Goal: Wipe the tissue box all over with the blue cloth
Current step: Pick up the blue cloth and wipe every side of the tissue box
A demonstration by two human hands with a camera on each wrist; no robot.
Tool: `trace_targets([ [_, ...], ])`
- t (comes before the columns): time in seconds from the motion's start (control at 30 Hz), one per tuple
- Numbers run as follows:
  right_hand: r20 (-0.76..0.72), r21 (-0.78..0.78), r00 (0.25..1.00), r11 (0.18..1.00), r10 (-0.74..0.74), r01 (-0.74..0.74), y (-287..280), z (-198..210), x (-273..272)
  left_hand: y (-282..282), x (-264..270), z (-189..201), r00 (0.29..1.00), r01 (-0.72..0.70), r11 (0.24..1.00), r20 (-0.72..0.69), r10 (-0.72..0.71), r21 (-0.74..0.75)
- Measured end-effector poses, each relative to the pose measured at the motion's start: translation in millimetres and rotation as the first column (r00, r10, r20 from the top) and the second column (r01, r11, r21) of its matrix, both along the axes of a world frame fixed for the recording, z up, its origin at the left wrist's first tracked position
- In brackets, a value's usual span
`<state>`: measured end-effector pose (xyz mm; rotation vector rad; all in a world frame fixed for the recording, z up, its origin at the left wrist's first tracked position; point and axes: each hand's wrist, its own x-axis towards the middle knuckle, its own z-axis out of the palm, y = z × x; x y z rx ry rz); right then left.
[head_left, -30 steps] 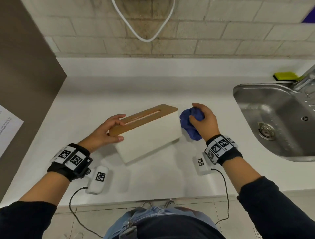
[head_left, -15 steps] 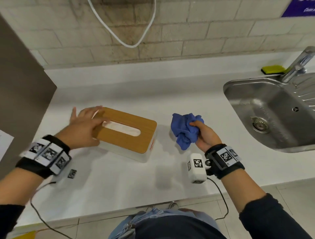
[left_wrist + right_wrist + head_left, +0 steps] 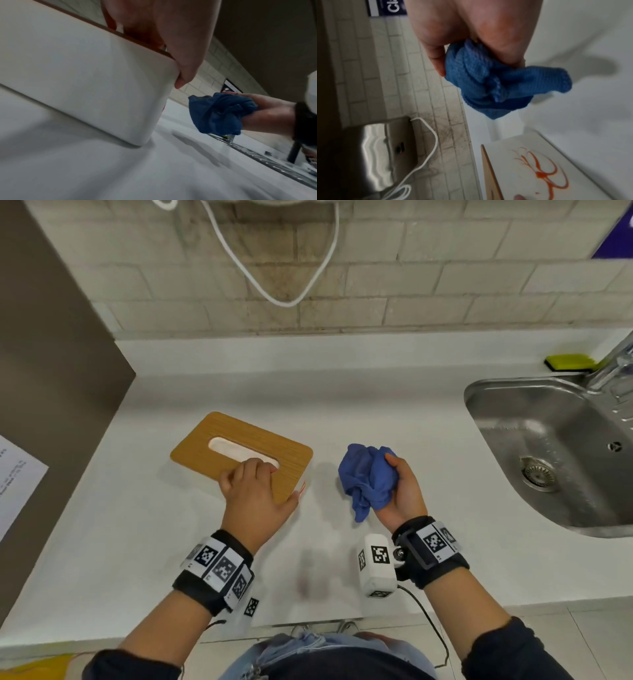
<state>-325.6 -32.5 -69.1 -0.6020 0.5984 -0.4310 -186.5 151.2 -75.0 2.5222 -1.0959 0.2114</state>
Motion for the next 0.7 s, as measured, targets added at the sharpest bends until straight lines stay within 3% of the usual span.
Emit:
trace_targets([
  [0.2, -0.095, -0.177, 0.995, 0.984, -0.006, -0.011, 18, 8, 9, 12, 22, 17, 0.995, 0.066, 0.998, -0.075, -0.067, -0.015],
  [0.33, -0.198, -0.394, 0.973, 0.919, -0.119, 0.032, 23, 23, 30, 20, 43, 63, 0.93, 0.069, 0.971, -0.336, -0.146, -0.231],
  [0.43, -0.121, -0.628, 0.974, 0.775, -0.189, 0.072, 41, 45, 47, 23, 61, 87, 0.723, -0.011, 0.893, -0.621, -0.303, -0.449],
  [0.5, -0.019, -0.748, 0.991, 0.66, -0.131, 0.073, 63, 54, 55, 22, 74, 92, 0.596, -0.051, 0.857, -0.704, -0.386, -0.513],
  [0.6, 0.013, -0.866, 1.0, 0.5, 0.005, 0.008, 91, 60, 65, 22, 90, 93, 0.534, -0.055, 0.861, -0.743, -0.403, -0.506],
  [0.7, -0.073, -0.924, 0.996, 0.381, -0.057, -0.046, 87, 62, 81, 22, 101, 91, 0.501, -0.043, 0.871, -0.765, -0.405, -0.489],
])
